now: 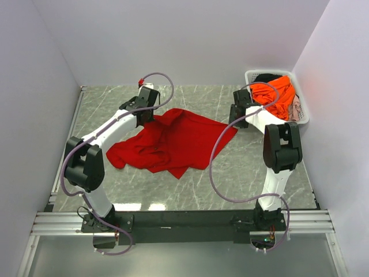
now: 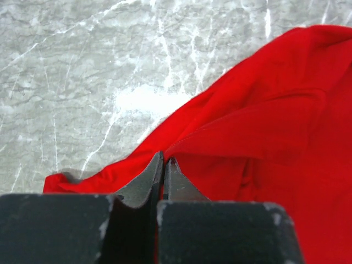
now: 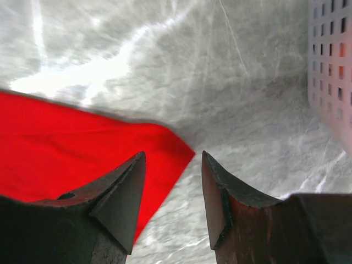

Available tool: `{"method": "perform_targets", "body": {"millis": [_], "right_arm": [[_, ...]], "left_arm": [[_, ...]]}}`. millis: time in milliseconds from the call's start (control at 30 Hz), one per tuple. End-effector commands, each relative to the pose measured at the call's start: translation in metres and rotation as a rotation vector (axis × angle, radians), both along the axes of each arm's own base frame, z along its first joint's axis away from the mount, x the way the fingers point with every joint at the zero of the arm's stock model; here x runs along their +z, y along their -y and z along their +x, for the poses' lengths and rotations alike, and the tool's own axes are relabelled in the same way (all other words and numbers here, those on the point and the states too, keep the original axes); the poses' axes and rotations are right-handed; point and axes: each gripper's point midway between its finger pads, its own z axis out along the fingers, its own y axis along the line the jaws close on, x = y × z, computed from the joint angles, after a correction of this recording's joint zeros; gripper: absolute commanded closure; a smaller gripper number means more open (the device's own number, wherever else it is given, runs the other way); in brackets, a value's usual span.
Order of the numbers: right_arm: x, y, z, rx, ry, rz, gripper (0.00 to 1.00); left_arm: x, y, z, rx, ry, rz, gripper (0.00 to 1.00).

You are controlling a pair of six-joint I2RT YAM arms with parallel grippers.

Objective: Fold and stack the t-shirts
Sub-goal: Flatten the tshirt out

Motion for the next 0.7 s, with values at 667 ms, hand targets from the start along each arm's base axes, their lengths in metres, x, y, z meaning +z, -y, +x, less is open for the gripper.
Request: {"method": "perform_targets", "body": {"millis": [667], "right_arm": [[-0.033, -0.004, 0.002, 0.146, -0.125, 0.096, 0.59]], "left_arm": [[0.016, -0.014, 0.001, 0.013, 0.078, -0.011, 0.99]]}}
